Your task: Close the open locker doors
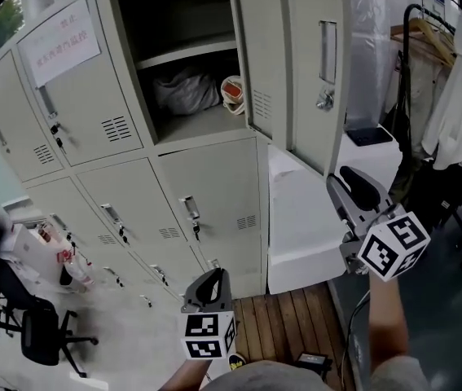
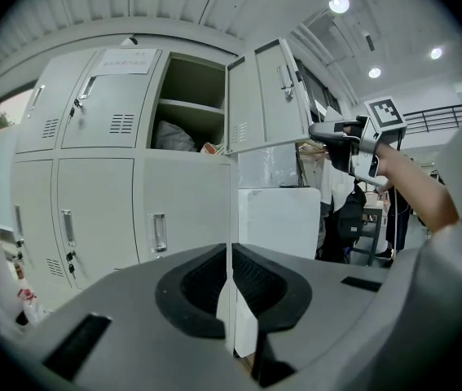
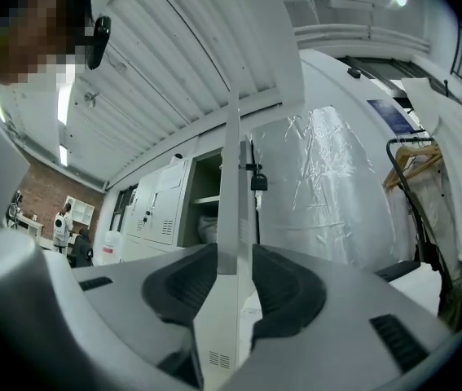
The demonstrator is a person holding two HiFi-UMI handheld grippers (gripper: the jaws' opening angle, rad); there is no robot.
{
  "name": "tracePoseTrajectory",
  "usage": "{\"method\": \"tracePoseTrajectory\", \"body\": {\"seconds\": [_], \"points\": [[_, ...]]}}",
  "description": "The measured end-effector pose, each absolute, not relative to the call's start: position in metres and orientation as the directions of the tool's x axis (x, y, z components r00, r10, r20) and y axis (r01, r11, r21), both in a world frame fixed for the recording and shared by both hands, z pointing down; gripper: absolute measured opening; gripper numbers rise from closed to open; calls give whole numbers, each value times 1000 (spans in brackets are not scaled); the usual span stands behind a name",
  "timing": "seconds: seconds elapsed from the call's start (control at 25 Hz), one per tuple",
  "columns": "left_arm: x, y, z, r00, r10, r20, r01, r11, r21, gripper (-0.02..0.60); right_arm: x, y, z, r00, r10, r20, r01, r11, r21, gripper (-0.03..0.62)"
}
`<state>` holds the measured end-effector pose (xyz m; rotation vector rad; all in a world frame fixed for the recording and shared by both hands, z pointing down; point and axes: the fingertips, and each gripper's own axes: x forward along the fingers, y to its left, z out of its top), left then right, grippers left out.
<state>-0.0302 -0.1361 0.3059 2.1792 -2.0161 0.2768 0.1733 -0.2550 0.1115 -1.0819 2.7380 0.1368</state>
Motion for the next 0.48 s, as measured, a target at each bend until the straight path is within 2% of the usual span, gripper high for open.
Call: {"method": "tracePoseTrajectory", "body": {"seconds": [0.16, 0.48], "points": [[-35, -131, 307, 64, -968, 243, -998, -66, -3, 11, 170, -253, 114, -736, -638, -227, -649, 760, -34, 123], [-43, -124, 308, 51, -971, 234, -999, -52, 2, 11, 140, -232, 112, -777, -587, -230, -600, 800, -13, 123]]}}
